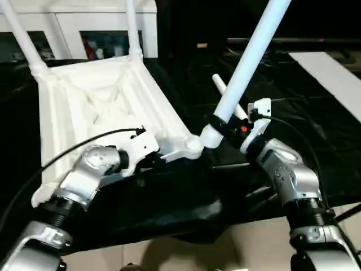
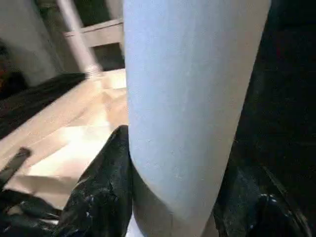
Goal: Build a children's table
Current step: Insert table leg to table base
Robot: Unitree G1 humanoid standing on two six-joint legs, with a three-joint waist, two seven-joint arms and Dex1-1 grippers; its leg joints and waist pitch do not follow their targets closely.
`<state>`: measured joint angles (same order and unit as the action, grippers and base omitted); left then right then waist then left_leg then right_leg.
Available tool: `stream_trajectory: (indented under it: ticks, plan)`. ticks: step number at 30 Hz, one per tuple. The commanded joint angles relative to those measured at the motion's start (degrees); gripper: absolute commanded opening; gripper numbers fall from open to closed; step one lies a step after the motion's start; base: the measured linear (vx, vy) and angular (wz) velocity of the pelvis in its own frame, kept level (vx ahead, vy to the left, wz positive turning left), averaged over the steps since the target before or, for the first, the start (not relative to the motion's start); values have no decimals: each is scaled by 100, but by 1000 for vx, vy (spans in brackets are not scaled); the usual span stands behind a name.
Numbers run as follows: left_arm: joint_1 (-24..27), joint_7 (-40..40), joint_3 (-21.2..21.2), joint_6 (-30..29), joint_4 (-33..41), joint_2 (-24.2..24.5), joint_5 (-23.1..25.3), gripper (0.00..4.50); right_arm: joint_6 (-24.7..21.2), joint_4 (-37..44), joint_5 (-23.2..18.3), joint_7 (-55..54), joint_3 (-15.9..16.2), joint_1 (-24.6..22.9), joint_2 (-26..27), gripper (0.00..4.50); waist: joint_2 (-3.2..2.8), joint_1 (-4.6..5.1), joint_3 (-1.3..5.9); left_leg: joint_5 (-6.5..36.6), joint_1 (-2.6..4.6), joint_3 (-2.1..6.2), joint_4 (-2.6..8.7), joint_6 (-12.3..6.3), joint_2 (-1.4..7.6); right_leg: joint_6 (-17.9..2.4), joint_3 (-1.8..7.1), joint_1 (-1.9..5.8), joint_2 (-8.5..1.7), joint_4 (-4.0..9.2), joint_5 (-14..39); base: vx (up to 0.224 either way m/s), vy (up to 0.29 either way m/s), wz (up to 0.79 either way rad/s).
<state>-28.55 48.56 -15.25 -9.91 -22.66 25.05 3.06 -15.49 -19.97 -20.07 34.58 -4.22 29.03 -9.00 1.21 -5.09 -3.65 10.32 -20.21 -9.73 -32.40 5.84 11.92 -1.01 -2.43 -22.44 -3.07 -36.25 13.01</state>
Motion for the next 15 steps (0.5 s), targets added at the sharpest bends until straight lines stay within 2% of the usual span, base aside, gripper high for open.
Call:
stream_trajectory:
  ticks: [1,2,4,5,6,7,8,9,10,11,12,13,14,15]
  plan:
    - [8,-483,498,133,164,-86,-283,0,-3,308,159,-240,-10,-88,1,184,-13,-25,428,427,8,-6,276,-56,76,-1143,259,350,-391,367,-399,0,0,0]
    - [45,-698,635,79,210,-109,-317,0,160,518,423,-445,119,-263,82,184,-35,-18,426,328,-14,1,273,-37,78,-1074,264,350,-382,355,-457,0,0,0]
    - [47,-835,686,49,203,-119,-296,0,227,565,539,-535,172,-316,112,184,-29,6,460,99,-35,9,250,-62,58,-1074,262,375,-366,306,-894,0,0,0]
    - [66,-899,765,13,230,-112,-336,0,217,607,579,-621,217,-398,195,184,57,-19,449,-132,-343,221,278,-466,-104,-1040,-4,579,-465,257,-1284,-4,1,20]
    - [94,-968,843,-73,284,-107,-366,0,228,638,628,-686,280,-484,268,184,-84,76,537,-575,-315,338,183,-1160,-147,-1158,-188,567,-533,253,-1918,-4,1,20]
    - [135,-942,900,-116,357,-99,-409,0,228,683,650,-702,379,-575,333,184,-142,108,544,-472,-257,371,144,-1475,-155,-1298,-259,527,-555,295,-1815,-2,-11,48]
    - [162,-924,936,-141,403,-96,-435,0,229,716,667,-713,449,-634,372,184,-149,202,551,-285,-379,444,108,-1844,-156,-1454,-350,701,-616,333,-1440,9,-18,56]
    - [190,-918,935,-138,438,-82,-409,0,210,763,676,-758,541,-681,398,184,-227,213,494,180,-336,483,174,-1951,-134,-1458,-513,747,-583,471,-465,9,-18,56]
    - [200,-911,939,-159,445,-83,-415,0,192,779,677,-761,579,-688,392,184,-261,230,417,671,-455,499,212,-1862,-162,-1258,-630,932,-575,623,791,12,-8,46]
    - [209,-903,946,-188,452,-87,-422,0,168,799,678,-765,620,-694,384,184,-253,221,390,979,-450,484,225,-1735,-161,-1146,-679,994,-595,716,1432,39,10,41]
    - [210,-901,947,-192,453,-87,-423,0,165,802,678,-766,626,-694,383,184,-253,218,347,1416,-460,453,204,-1463,-164,-975,-722,1109,-659,860,2386,39,10,41]
    - [224,-915,953,-185,456,-98,-402,0,129,837,697,-794,640,-704,385,184,-267,197,346,1400,-450,442,190,-1401,-164,-950,-734,1141,-678,909,2516,73,15,52]
    - [256,-891,929,-197,485,-112,-376,0,155,870,761,-760,670,-714,354,184,-236,196,317,1346,-413,442,203,-1374,-151,-943,-784,1174,-652,943,2535,117,12,55]
    - [285,-891,891,-162,517,-118,-342,0,43,892,656,-732,592,-725,386,184,-356,308,336,1603,172,443,338,-1121,151,-1016,-660,855,-404,795,2275,117,12,55]
